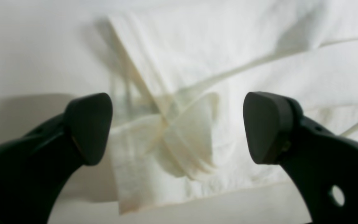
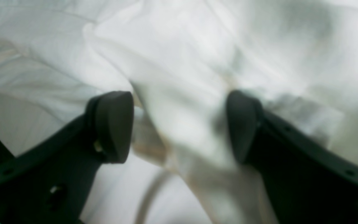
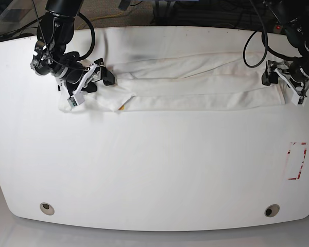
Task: Fold the T-shirt properly
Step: 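Press and adjust the folded strip's ends with both grippers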
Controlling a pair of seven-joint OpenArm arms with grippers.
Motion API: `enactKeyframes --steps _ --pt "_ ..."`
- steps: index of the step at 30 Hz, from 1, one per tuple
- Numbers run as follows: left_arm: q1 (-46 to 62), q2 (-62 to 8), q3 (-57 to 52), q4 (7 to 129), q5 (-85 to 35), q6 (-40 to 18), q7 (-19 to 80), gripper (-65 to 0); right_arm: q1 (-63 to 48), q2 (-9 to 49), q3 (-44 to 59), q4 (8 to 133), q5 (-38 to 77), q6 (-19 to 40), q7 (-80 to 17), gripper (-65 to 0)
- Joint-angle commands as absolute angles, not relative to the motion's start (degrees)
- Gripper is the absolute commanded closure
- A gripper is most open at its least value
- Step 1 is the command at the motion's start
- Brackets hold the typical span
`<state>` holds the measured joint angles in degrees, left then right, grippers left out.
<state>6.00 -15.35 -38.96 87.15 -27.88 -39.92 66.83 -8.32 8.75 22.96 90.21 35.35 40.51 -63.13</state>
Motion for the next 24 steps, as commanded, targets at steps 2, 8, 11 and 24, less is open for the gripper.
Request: enactKeyframes --steps 2,8,11,24 --pt "5.8 -16.7 -39.3 85.1 -30.4 -40.0 66.1 -64.7 -8.6 9.1 23.0 90.3 33.7 40.0 -65.8 -44.4" --pt "5.9 -16.7 -39.7 81.9 -29.2 -40.0 65.8 -64.7 -8.6 9.1 23.0 90.3 33.7 40.0 -65.8 -44.4" --pt "6.2 -16.7 -39.7 81.9 -28.0 -40.0 65.8 -64.7 -8.6 9.1 23.1 90.3 33.8 40.0 -65.8 -44.4" --pt "8.9 -16.9 -43.8 87.2 -28.2 -40.0 66.1 -64.7 -9.3 8.9 23.1 93.4 33.8 40.0 -65.8 -44.4"
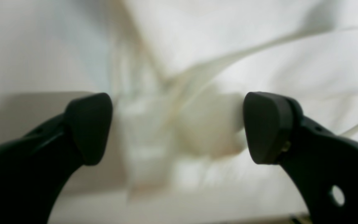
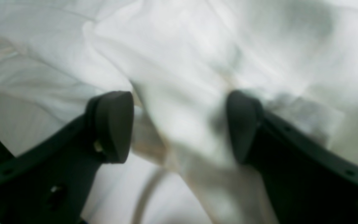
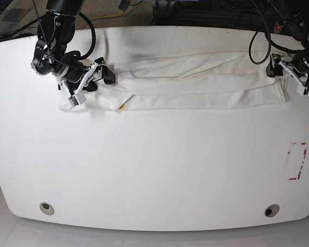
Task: Fold the T-shirt properly
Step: 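Press and adjust the folded strip's ends with both grippers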
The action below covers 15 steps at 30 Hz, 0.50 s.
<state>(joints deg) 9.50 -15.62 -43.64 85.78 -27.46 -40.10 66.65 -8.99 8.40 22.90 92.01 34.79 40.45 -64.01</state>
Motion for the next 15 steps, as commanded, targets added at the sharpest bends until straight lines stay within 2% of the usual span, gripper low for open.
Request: enactKeyframes --steps 1,15 --pt "8.9 -17.4 -43.9 87.2 -28.0 -40.0 66.0 -64.7 -9.4 8.9 23.1 93.6 33.8 40.0 -65.8 -44.4" --pt "8.7 -18.6 -42.5 78.4 -28.2 -40.0 65.4 -64.4 -9.4 8.8 23.0 93.5 33.9 40.0 -65.8 -44.4"
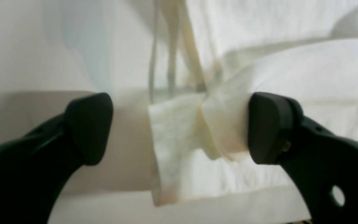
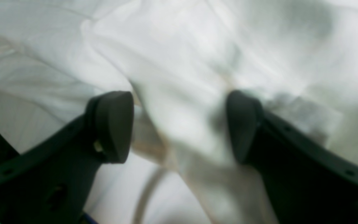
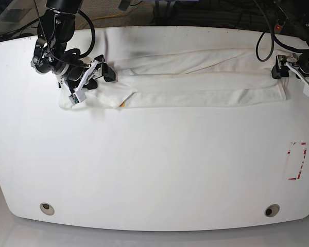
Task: Fold the T-shirt properly
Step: 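Press and adjust the folded strip's ends with both grippers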
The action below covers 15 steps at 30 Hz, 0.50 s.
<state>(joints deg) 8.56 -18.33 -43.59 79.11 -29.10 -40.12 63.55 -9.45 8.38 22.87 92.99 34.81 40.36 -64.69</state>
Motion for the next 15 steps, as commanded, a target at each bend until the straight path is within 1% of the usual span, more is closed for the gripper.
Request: enactKeyframes --steps 1,2,4,10,15 --pt "8.9 -18.6 -41.6 78.4 -28.2 -40.0 65.4 -64.3 -9.4 8.8 23.0 93.5 33.9 40.0 -65.8 -44.4" --pt "9.2 -18.6 -40.3 78.4 -28.2 -40.0 65.4 -62.9 -9.4 8.8 23.0 93.5 33.9 40.0 -65.8 -44.4" --pt "9.3 -18.5 -39.1 78.5 -28.2 -40.0 65.4 -57.2 -9.4 8.8 23.0 93.5 33.9 40.0 -65.8 -44.4" --pt "10.6 -17.9 -35.6 78.4 -28.2 -40.0 65.5 -31.8 -9.4 8.8 23.0 93.5 33.9 40.0 -65.8 -44.4" --pt "10.7 -16.7 -35.6 78.5 -28.2 -40.0 65.9 -11.0 -9.4 8.8 23.0 93.5 33.9 40.0 -65.8 -44.4"
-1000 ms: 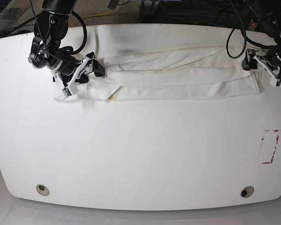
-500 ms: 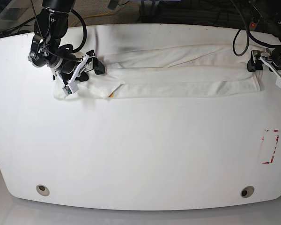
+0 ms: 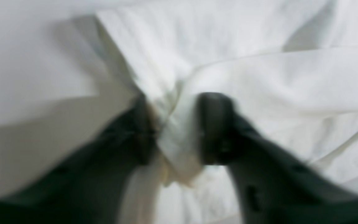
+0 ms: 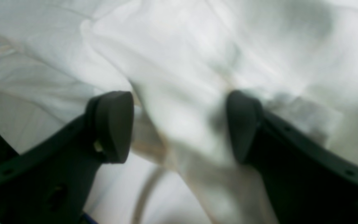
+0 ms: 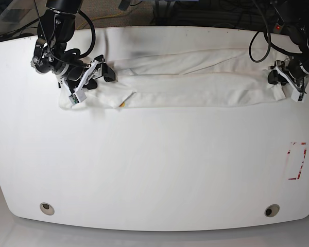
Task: Fold the T-shirt properly
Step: 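Press and adjust the folded strip's ends with both grippers, then grasp the strip end with the left gripper and fold it toward the right gripper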
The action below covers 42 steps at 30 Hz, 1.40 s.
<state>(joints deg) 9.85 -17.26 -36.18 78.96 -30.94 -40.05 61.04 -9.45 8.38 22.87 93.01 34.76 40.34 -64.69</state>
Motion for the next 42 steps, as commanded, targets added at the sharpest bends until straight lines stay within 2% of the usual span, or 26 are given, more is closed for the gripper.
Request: enactKeyframes --steps 1,4,10,14,20,27,37,42 --pt "10.6 -16.7 -35.6 78.5 -28.2 -40.0 66.3 -8.2 -9.4 8.8 23.0 93.5 33.9 40.0 -65.8 -44.4" --pt "10.5 -16.7 -36.4 79.2 -28.2 -40.0 68.1 -4.4 -9.4 8.8 23.0 93.4 33.9 40.0 -65.8 -44.4" --pt "10.8 -15.0 -38.8 89.6 -28.2 -40.0 71.0 -2.5 -9.5 8.8 23.0 93.4 33.9 40.0 -65.8 -44.4" --pt "10.8 -14.1 -38.2 99.4 -28.2 -40.0 77.2 -2.4 -9.5 8.8 23.0 93.3 33.9 40.0 -65.8 -44.4" --pt "10.6 -9.0 -33.7 110.3 -28.2 -40.0 80.0 -2.5 -9.5 8.6 23.0 93.2 33.8 40.0 -65.8 -44.4" --pt "8.4 -5.1 -22.6 111.7 -27.9 -40.0 80.0 -2.5 -9.5 7.4 23.2 93.4 33.6 40.0 -65.8 -44.4" --pt "3.1 3.0 -15.5 111.5 -27.9 -40.0 80.0 -2.8 -9.5 7.2 23.2 93.4 33.6 40.0 -65.8 -44.4" --pt "1.5 5.0 -11.8 111.0 -27.9 -40.0 80.0 -2.8 -9.5 6.6 23.4 93.5 33.6 40.0 -65.7 -44.4"
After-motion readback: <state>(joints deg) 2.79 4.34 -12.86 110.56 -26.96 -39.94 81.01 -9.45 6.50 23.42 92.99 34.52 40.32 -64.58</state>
